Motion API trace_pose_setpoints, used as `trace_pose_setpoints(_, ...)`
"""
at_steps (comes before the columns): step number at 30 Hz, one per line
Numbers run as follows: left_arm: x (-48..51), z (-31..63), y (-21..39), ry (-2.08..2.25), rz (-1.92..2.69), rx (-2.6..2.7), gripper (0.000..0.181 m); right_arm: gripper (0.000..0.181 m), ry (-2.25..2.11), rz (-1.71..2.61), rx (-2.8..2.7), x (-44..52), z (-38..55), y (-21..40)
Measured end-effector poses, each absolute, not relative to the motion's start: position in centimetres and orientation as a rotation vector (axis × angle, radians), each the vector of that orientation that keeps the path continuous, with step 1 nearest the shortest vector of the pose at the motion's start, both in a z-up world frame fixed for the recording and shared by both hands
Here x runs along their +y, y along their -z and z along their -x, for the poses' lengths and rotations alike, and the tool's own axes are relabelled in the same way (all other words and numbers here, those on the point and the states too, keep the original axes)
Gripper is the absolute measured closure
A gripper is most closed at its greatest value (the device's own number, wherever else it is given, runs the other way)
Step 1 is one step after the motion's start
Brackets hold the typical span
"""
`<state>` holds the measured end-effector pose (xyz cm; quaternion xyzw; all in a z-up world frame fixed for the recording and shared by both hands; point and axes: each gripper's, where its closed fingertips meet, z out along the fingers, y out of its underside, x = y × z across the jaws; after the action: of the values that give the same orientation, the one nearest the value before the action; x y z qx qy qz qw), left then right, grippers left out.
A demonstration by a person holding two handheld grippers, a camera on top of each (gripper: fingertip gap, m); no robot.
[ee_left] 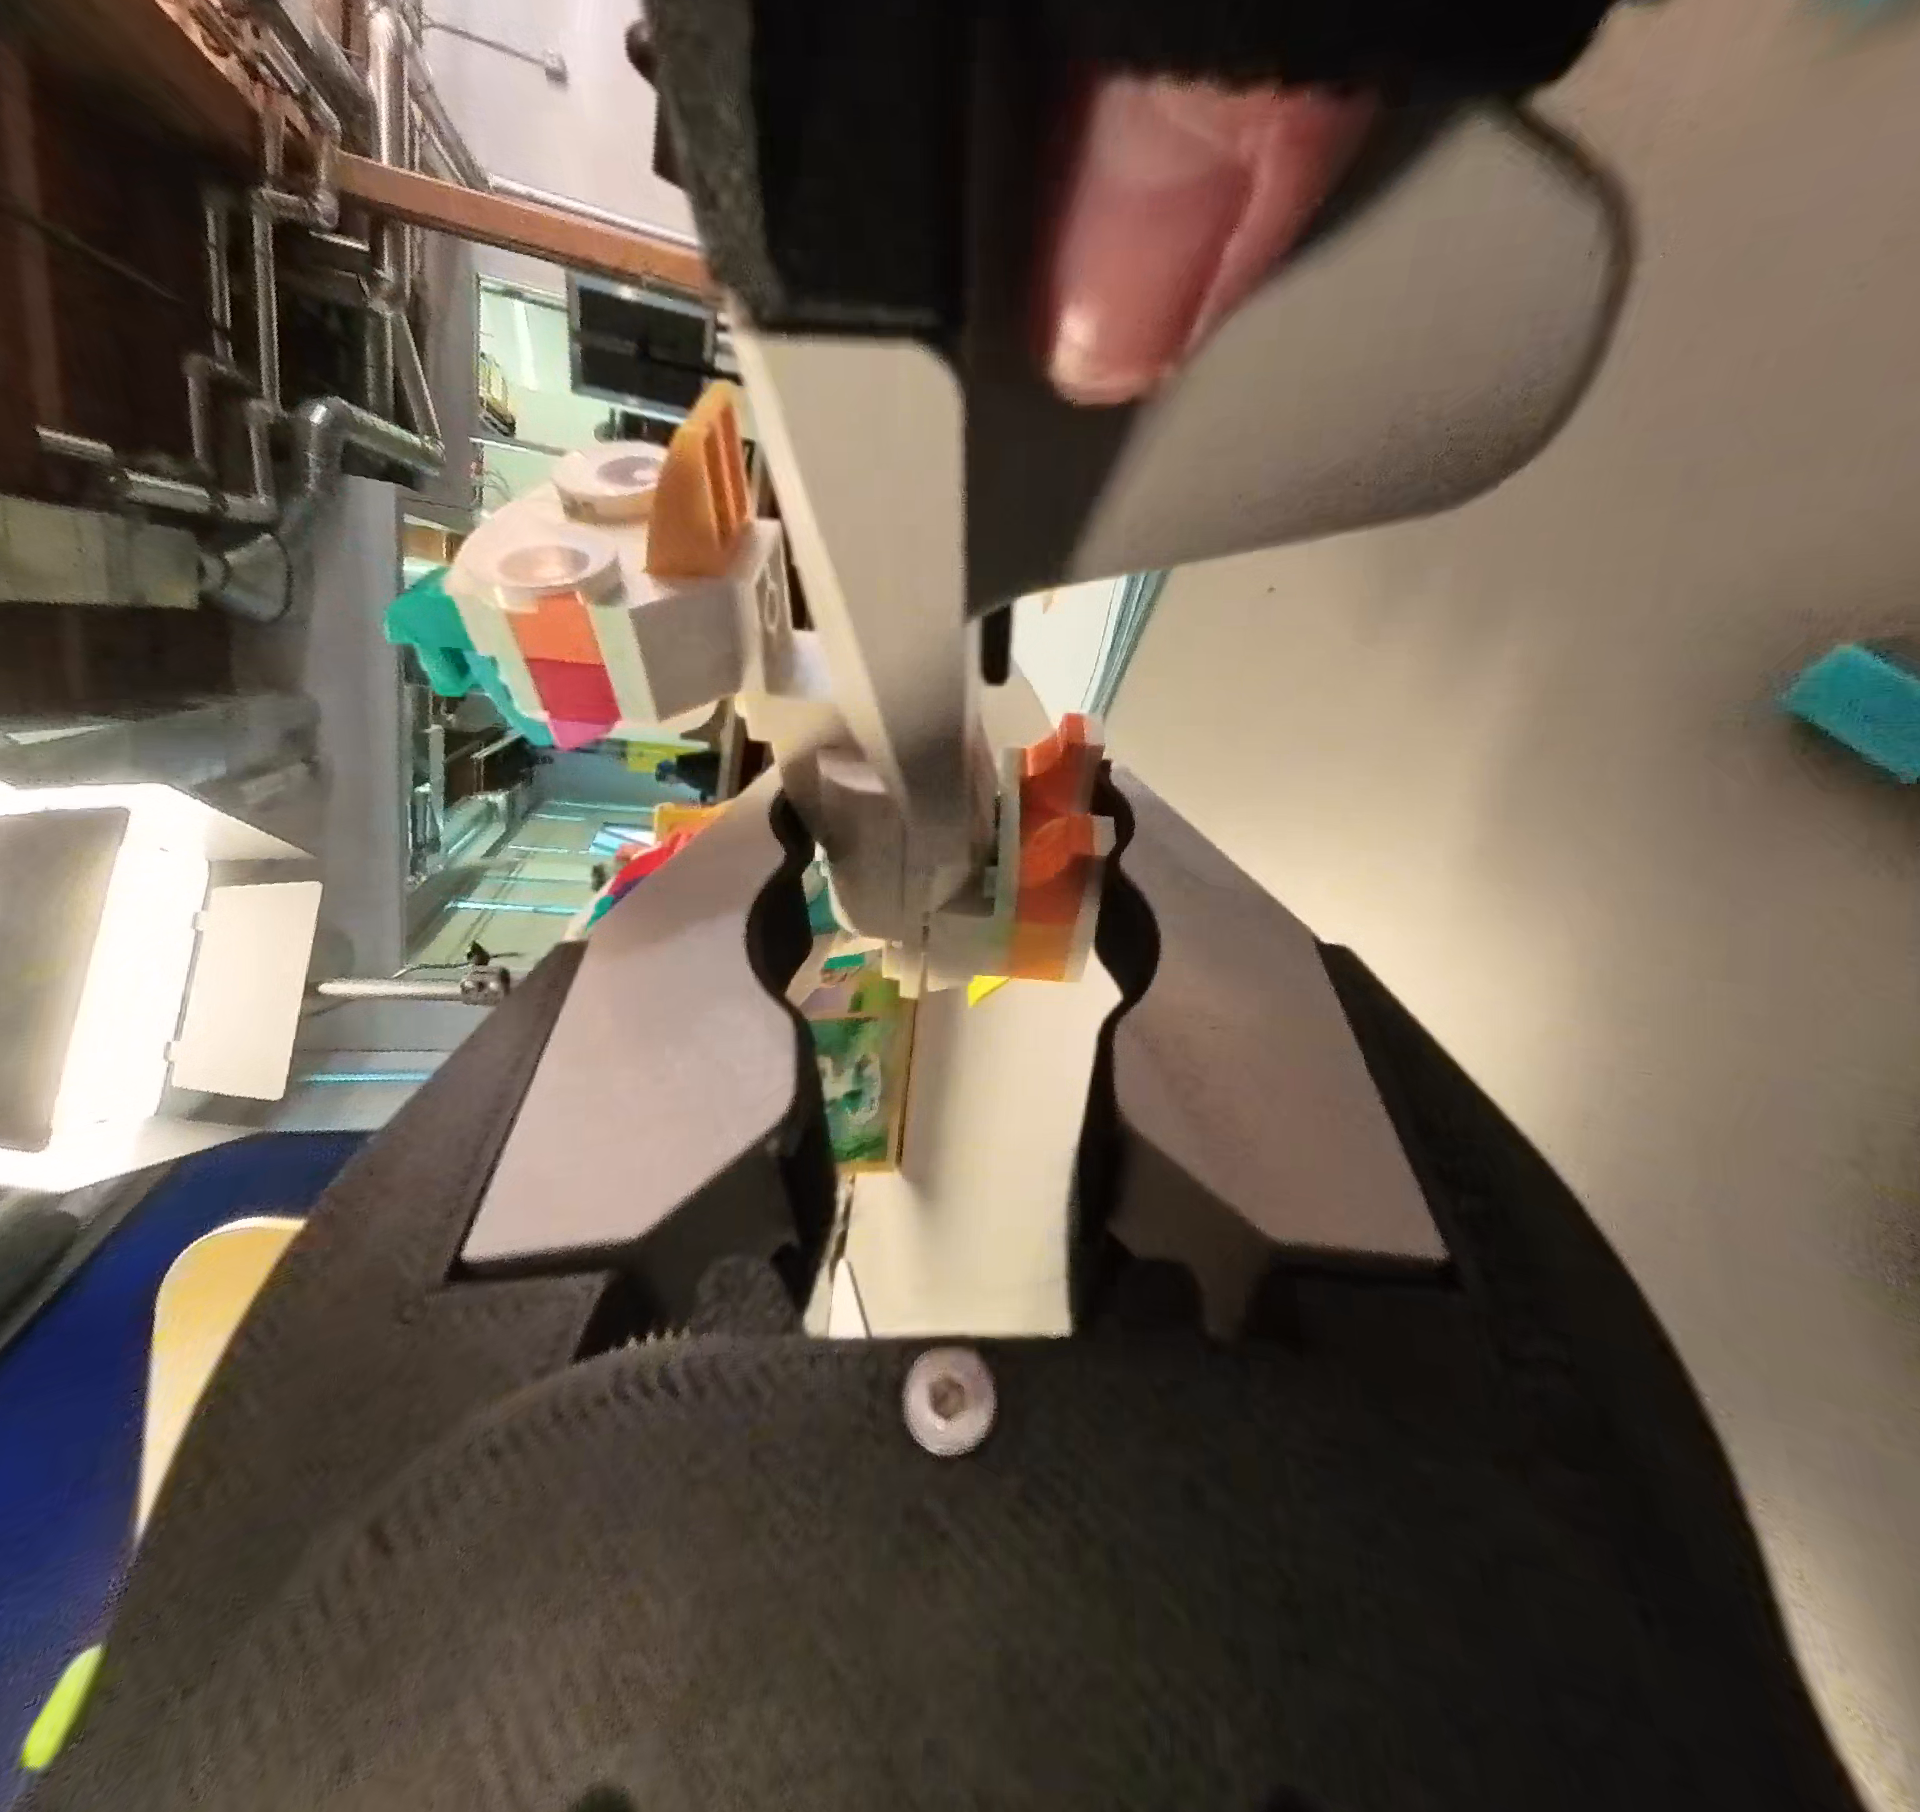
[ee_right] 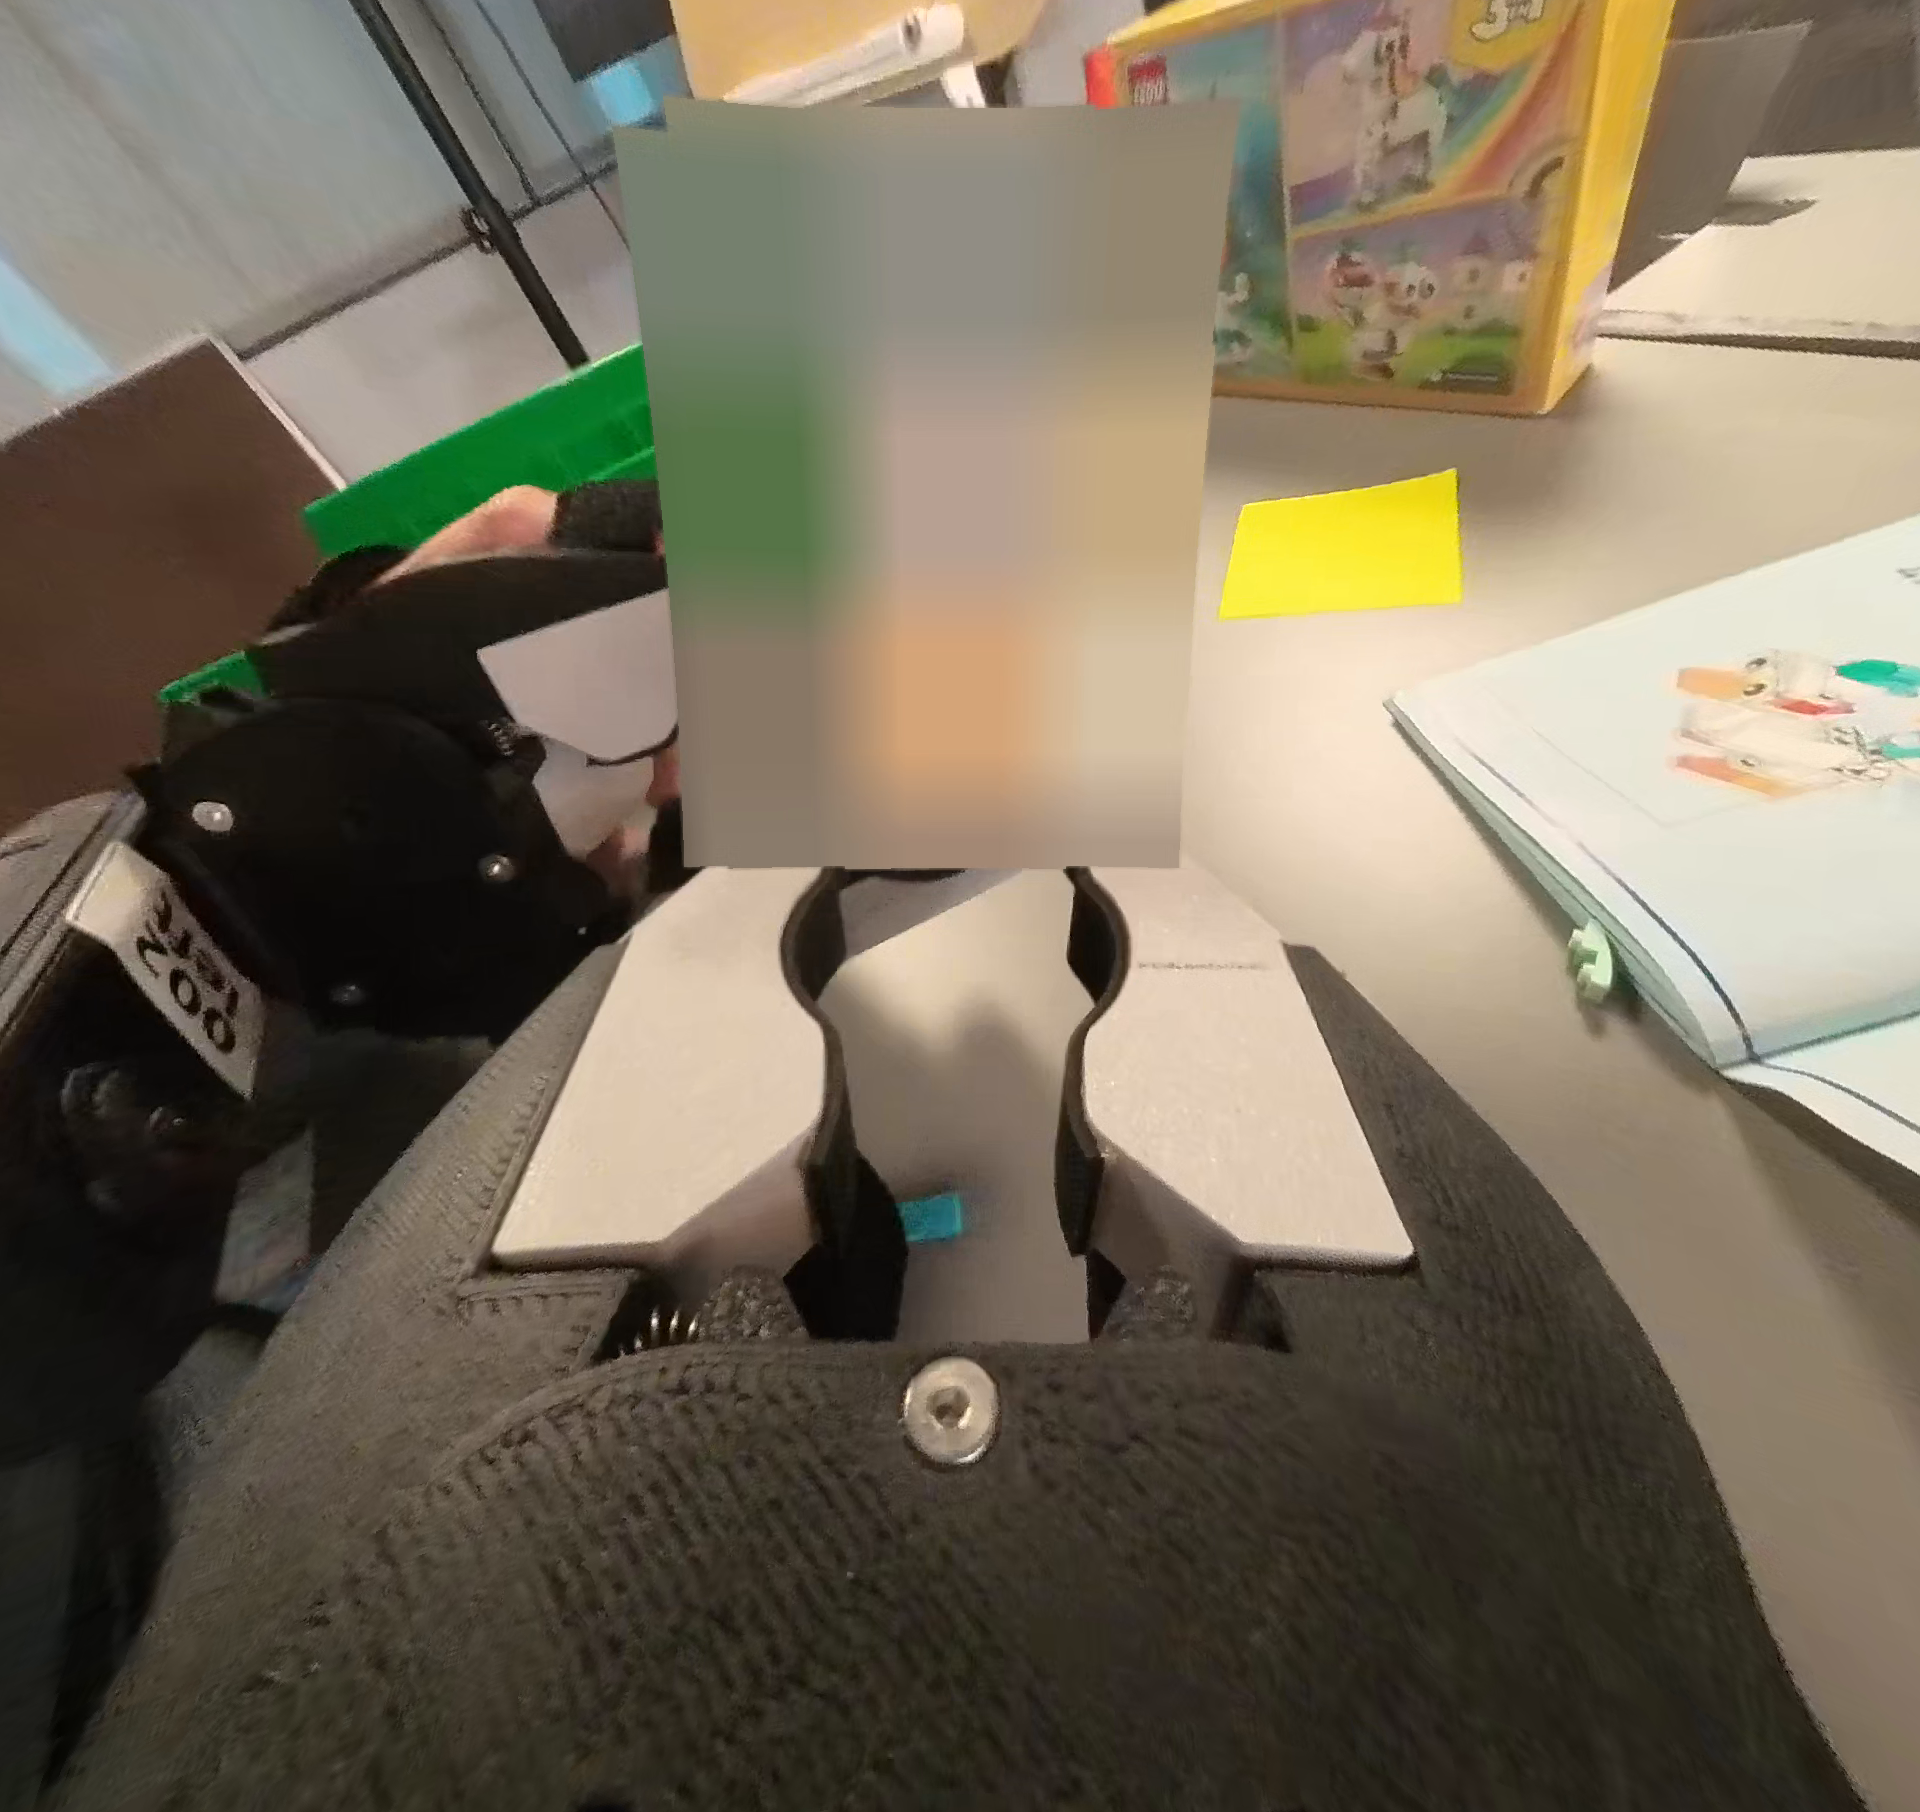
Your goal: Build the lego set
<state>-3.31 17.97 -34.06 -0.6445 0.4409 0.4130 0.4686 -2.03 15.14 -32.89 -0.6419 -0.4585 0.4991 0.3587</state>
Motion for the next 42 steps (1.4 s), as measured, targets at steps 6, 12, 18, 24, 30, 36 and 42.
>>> trace_pose_setpoints(6, 17.8, 2.8, 34.6, -0.985, 1.557, 1.112, 0.128, 0.149, -1.397, 1.582, -1.19, 15.1, 2.5, 32.8)
trace_pose_setpoints(12, 16.3, 1.2, 36.1, -0.609, 1.673, 1.044, 0.103, 0.149, -1.403, 1.653, -1.28, 15.9, 1.6, 34.3)
trace_pose_setpoints(18, 15.5, 1.3, 37.1, -0.575, 1.714, 1.05, 0.104, 0.149, -1.297, 1.661, -1.36, 16.2, 1.1, 35.9)
trace_pose_setpoints(24, 13.2, 1.5, 35.3, -0.438, 1.65, 0.98, 0.115, 0.149, -1.257, 1.643, -1.405, 16.8, 1.0, 36.6)
trace_pose_setpoints(30, 13.5, 4.7, 33.3, 0.251, 1.81, 0.285, 0.125, 0.15, -1.362, 1.535, -1.325, 17.1, 1.3, 34.2)
trace_pose_setpoints(36, 13.5, 5.5, 35.0, 0.792, 1.862, -0.194, 0.134, 0.15, -1.395, 1.455, -1.295, 17.0, 1.6, 32.6)
trace_pose_setpoints(42, 12.7, 3.6, 34.8, 1.019, 1.84, -0.316, 0.133, 0.156, -1.378, 1.377, -1.268, 17.2, 1.3, 30.8)
